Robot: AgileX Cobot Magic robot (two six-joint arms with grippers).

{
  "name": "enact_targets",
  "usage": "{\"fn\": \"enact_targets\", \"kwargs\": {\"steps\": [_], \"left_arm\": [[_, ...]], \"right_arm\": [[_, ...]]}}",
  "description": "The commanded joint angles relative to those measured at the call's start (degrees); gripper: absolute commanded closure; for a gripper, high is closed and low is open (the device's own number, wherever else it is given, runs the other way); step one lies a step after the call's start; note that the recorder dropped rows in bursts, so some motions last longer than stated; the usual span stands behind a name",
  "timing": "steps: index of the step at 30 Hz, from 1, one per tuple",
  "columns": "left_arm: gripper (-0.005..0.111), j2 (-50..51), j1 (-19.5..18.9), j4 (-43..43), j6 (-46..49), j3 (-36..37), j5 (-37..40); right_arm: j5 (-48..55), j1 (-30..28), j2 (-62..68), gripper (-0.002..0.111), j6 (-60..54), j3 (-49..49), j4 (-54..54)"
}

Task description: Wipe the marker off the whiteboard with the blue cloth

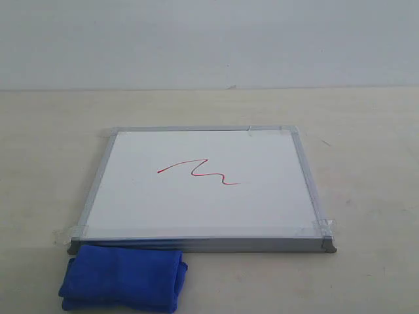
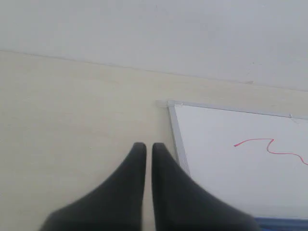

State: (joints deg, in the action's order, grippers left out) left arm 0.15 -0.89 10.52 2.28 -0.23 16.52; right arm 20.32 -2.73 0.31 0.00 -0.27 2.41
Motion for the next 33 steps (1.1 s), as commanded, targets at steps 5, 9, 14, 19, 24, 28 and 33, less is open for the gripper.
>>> {"fn": "enact_targets", "kwargs": {"steps": [5, 9, 14, 19, 24, 28, 33], "left_arm": [[0.102, -0.15, -0.17, -0.15, 0.36, 0.23, 0.04], [0.102, -0.15, -0.17, -0.15, 0.36, 0.23, 0.04], [0.102, -0.15, -0.17, -0.15, 0.36, 0.23, 0.04], [0.102, -0.15, -0.17, -0.15, 0.36, 0.23, 0.04], [0.102, -0.15, -0.17, -0.15, 0.36, 0.23, 0.04], [0.102, -0.15, -0.17, -0.15, 0.36, 0.23, 0.04], [0.102, -0.15, -0.17, -0.15, 0.36, 0.23, 0.04]], "right_arm": [[-0.56, -0.08, -0.31, 0.108, 0.0, 0.27, -0.02], [-0.56, -0.08, -0.31, 0.108, 0.0, 0.27, -0.02], [-0.77, -0.08, -0.31, 0.108, 0.0, 0.27, -0.25], [-6.3, -0.08, -0.31, 0.108, -0.52, 0.27, -0.26], [-26.87, -0.08, -0.31, 0.108, 1.66, 0.27, 0.25], [-35.55, -0.08, -0.31, 0.108, 3.58, -0.78, 0.43], [-3.85, -0.08, 5.41, 0.108, -3.75, -20.5, 0.2]]}}
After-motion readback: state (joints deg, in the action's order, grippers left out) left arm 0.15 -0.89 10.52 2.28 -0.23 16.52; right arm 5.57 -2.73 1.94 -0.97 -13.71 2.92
